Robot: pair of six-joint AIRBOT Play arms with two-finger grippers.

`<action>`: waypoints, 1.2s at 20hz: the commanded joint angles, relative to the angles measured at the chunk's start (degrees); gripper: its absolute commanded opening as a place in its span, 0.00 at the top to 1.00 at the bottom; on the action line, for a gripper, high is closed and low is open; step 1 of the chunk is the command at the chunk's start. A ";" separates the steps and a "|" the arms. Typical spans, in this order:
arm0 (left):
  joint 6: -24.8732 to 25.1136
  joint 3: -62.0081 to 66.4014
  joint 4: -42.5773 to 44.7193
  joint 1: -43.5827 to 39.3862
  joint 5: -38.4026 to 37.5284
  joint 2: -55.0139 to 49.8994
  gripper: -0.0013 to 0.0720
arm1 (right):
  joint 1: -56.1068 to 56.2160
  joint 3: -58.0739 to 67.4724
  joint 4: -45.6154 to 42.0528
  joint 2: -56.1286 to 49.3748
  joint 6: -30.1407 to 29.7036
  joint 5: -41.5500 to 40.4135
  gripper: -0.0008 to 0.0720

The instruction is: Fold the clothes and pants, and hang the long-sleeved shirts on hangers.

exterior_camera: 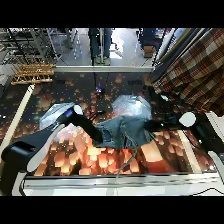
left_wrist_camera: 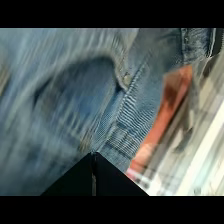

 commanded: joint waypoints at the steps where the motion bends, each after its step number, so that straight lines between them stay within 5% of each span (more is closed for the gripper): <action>1: -2.99 0.68 -1.07 -2.29 2.58 -0.87 0.96 | 11.65 6.05 -1.75 -4.02 6.95 -4.07 0.95; 12: -8.74 1.27 -4.50 17.07 -4.44 23.82 0.96 | 27.50 21.68 -1.84 -34.42 7.67 -6.29 0.94; 13: -8.74 1.27 -4.50 17.86 -4.44 24.55 0.96 | 27.50 22.29 -1.86 -34.71 7.15 -6.12 0.91; 16: -8.74 1.27 -4.55 18.25 -4.39 24.83 0.96 | 26.34 26.36 -1.86 -33.31 4.83 0.42 0.55; 20: -6.45 1.27 -12.79 18.18 -4.09 24.83 0.96 | 20.35 32.33 -5.51 -23.52 4.92 14.69 0.49; 24: -2.97 1.25 -15.45 13.68 0.48 24.11 0.96 | 10.27 32.33 -5.11 -12.63 4.63 16.83 0.33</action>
